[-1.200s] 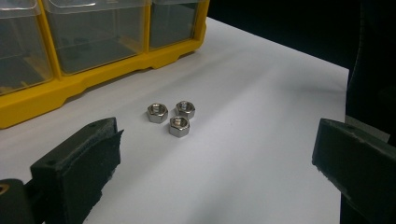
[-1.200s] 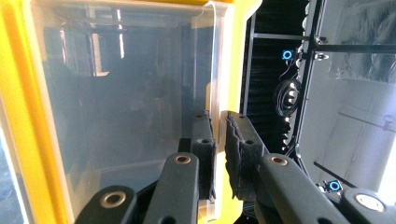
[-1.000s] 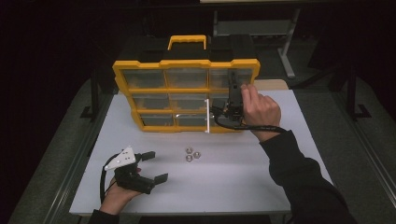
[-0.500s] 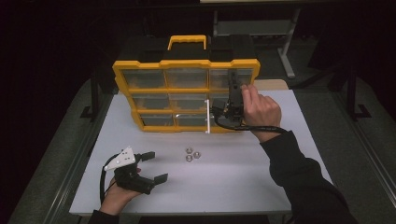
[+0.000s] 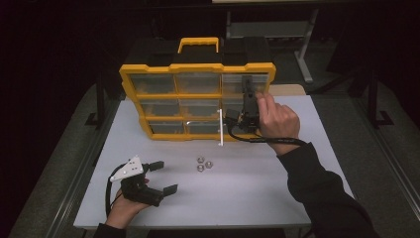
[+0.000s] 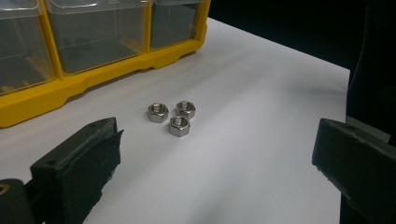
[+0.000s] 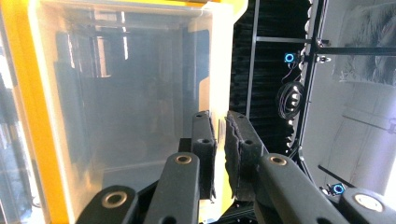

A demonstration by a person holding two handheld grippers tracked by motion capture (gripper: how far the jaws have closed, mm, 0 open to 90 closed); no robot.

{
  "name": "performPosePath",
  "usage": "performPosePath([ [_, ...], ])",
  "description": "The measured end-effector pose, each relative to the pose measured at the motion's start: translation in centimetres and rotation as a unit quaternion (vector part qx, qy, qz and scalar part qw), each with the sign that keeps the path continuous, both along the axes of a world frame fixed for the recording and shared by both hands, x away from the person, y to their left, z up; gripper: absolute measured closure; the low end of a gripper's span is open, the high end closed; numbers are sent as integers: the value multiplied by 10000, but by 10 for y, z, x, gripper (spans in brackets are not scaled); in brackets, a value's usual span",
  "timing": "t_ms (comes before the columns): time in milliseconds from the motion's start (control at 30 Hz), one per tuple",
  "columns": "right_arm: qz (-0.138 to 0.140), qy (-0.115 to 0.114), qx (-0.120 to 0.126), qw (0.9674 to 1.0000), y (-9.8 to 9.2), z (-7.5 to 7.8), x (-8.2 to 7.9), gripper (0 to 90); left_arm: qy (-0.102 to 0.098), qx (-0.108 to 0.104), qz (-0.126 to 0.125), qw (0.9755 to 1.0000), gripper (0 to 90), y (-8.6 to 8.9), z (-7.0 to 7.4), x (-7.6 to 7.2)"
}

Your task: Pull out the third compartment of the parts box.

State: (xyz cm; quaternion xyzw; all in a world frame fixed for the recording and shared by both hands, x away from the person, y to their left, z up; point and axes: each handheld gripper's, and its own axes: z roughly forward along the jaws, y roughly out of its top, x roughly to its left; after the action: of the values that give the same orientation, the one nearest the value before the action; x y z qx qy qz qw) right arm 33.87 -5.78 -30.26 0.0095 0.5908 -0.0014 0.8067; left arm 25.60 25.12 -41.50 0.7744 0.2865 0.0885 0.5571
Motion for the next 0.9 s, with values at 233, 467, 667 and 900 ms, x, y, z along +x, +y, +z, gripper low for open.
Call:
performPosePath([
  [233, 52, -8, -37, 10000, -1, 1, -6, 819, 4, -35, 6, 10000, 6, -2, 0, 0],
  [467, 93, 6, -29, 10000, -2, 1, -12, 819, 31, -48, 65, 10000, 6, -1, 0, -1],
  [667, 112, 21, -34, 9999, -3, 1, -17, 818, 47, -42, 87, 9999, 6, -3, -1, -1],
  [900, 137, 43, 22, 9999, -3, -1, -23, 817, -13, -4, 138, 9999, 6, -1, -1, -1],
])
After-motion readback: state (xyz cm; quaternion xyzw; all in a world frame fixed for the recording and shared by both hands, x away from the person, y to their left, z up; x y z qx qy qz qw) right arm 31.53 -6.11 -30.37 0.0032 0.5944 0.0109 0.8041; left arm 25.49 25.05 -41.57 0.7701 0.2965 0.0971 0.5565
